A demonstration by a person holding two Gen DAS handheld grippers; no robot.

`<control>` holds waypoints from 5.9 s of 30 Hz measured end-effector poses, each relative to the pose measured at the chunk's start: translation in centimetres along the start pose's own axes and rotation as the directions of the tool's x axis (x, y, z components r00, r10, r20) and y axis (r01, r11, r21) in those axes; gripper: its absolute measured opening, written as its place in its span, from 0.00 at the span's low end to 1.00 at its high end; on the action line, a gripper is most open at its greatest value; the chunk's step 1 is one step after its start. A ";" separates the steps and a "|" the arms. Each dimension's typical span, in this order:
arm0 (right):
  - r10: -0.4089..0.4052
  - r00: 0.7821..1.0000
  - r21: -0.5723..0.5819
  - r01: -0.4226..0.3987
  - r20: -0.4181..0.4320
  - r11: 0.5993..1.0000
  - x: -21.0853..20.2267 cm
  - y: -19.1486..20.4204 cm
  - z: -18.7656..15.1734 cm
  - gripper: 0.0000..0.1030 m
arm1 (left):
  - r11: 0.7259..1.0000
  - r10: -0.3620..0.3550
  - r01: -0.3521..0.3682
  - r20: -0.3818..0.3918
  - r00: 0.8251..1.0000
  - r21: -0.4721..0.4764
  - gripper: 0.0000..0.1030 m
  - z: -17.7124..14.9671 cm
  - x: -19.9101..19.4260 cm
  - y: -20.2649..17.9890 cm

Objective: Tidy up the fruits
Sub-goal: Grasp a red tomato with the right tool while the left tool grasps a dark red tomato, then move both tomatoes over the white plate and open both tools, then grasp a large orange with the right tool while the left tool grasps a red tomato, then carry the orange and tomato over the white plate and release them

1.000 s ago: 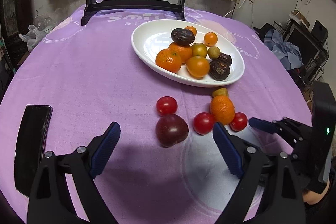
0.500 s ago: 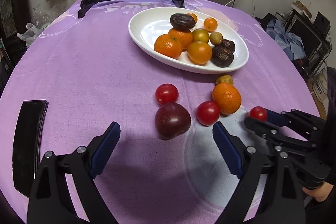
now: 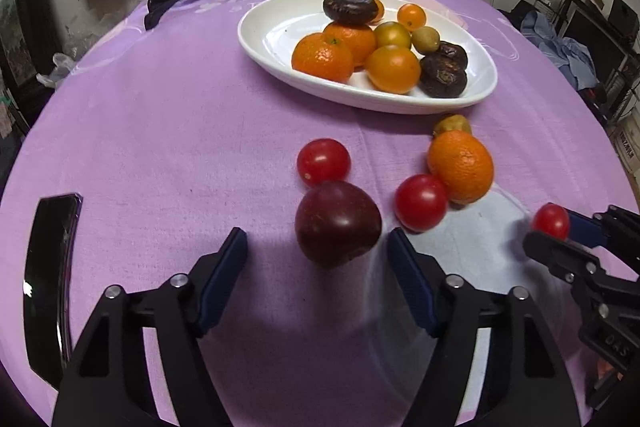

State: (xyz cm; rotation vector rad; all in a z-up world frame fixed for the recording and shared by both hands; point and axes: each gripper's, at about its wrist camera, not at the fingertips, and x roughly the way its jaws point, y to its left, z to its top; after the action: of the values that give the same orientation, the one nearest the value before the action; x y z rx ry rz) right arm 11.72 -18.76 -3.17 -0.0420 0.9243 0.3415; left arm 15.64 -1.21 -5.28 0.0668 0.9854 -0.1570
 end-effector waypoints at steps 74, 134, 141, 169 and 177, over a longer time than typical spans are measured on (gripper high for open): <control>-0.037 0.993 0.067 0.030 0.109 0.997 3.3 -4.9 11.4 0.52 | 0.997 0.002 0.004 0.087 0.996 -0.075 0.79 11.8 -0.8 0.9; -0.017 1.000 0.025 0.017 -0.005 1.000 0.7 0.2 1.3 0.40 | 0.988 -0.008 0.011 0.019 1.000 -0.154 0.85 2.5 -0.7 3.9; 0.003 1.000 0.025 -0.003 0.011 1.000 -0.1 -0.2 0.6 0.40 | 0.995 0.019 -0.019 0.006 1.000 -0.102 0.84 2.0 0.2 2.8; 0.047 0.998 0.035 -0.048 0.029 0.998 -0.9 -0.7 0.4 0.40 | 0.999 -0.015 0.016 0.032 0.999 -0.044 0.23 2.8 -1.1 0.9; 0.055 0.996 0.058 -0.059 0.073 0.997 -2.3 -1.0 1.1 0.40 | 0.997 -0.077 0.079 0.070 0.995 -0.021 0.23 2.9 -4.8 0.3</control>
State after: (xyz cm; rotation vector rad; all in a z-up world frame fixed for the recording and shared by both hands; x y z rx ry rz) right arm 11.60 -20.18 -0.83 0.0516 0.8657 0.3656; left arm 15.47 -0.83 0.33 0.0011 0.9210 -0.2180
